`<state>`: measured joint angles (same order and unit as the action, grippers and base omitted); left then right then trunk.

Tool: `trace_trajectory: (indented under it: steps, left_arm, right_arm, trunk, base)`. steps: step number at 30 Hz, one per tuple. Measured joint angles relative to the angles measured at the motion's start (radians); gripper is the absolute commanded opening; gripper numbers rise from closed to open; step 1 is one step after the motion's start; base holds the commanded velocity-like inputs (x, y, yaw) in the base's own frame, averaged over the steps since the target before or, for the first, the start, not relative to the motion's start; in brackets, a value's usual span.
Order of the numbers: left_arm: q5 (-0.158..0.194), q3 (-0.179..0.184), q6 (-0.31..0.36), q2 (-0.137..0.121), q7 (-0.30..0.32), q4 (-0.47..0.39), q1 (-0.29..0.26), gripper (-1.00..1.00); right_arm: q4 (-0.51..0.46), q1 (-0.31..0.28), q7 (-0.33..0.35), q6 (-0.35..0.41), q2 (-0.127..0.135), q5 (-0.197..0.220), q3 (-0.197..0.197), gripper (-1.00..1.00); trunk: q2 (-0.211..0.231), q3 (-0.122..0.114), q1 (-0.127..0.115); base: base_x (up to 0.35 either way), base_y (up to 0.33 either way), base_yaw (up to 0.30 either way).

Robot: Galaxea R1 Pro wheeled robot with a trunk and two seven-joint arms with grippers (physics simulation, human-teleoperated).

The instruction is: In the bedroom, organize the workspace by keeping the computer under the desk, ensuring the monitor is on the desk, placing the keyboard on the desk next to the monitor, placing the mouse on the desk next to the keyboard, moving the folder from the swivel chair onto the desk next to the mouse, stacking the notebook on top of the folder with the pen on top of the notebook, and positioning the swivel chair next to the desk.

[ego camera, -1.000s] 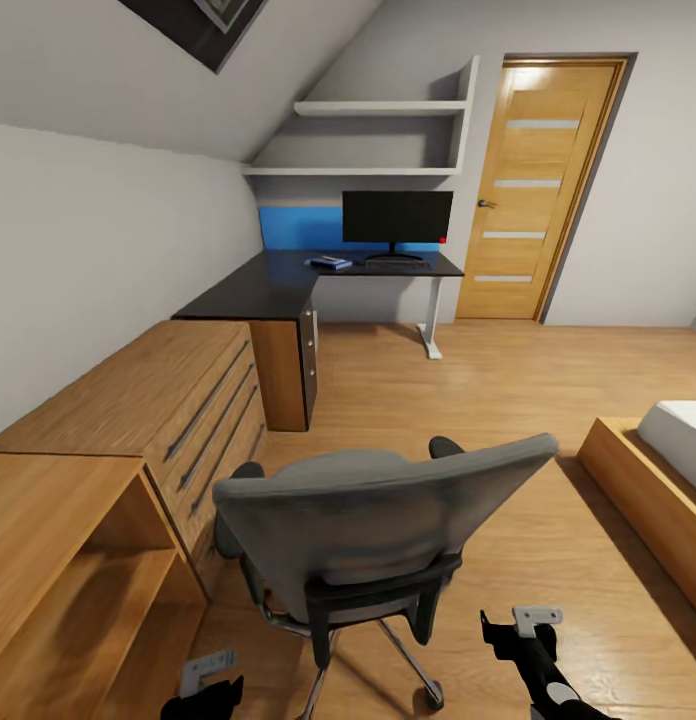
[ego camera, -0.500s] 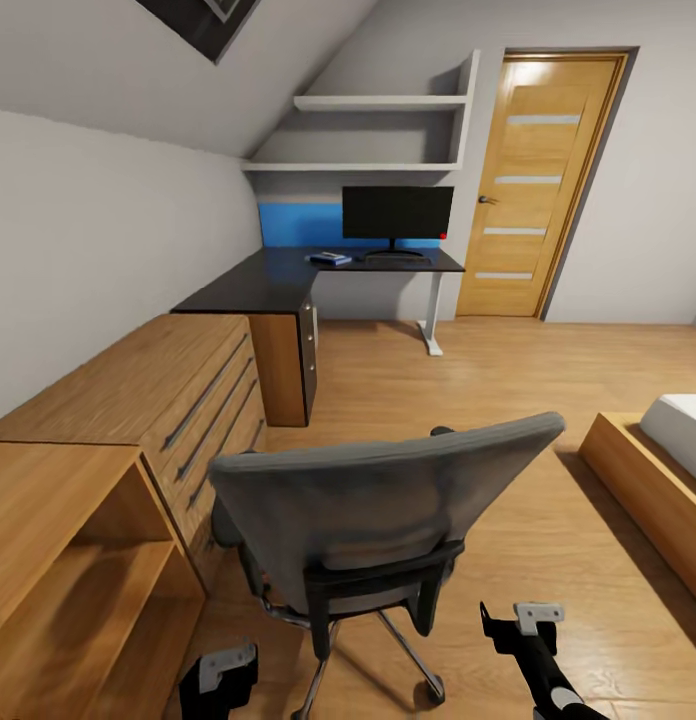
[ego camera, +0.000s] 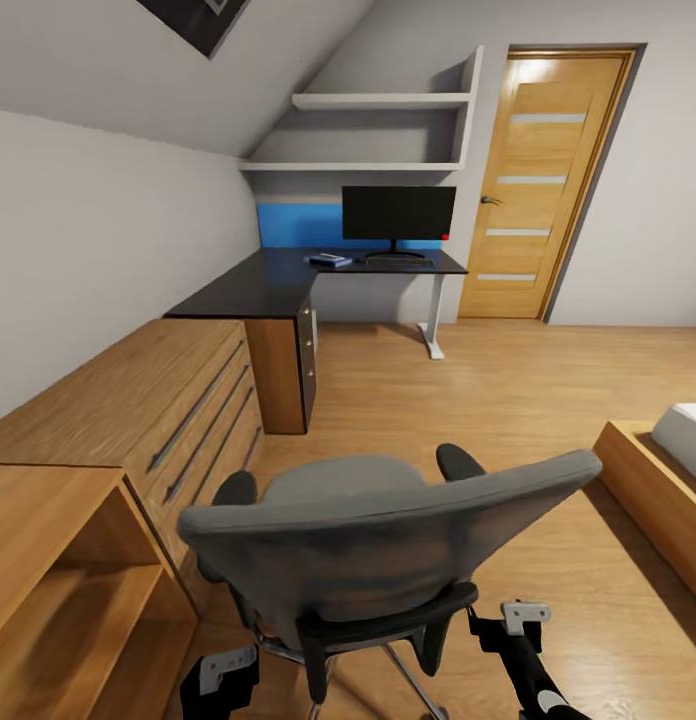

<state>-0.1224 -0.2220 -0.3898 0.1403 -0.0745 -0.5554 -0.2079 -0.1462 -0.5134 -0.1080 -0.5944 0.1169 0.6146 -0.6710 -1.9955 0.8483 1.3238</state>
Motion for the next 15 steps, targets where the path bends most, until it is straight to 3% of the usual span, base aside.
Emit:
trace_trajectory:
  steps: [15]
  left_arm:
    - [-0.003, -0.004, -0.002, -0.001, 0.002, 0.014, 0.0, 1.0]
  right_arm:
    - [0.002, 0.001, 0.0, -0.004, -0.001, 0.0, 0.0, 1.0]
  trunk:
    - [0.0, 0.0, 0.0]
  base:
    - [0.02, -0.031, 0.0]
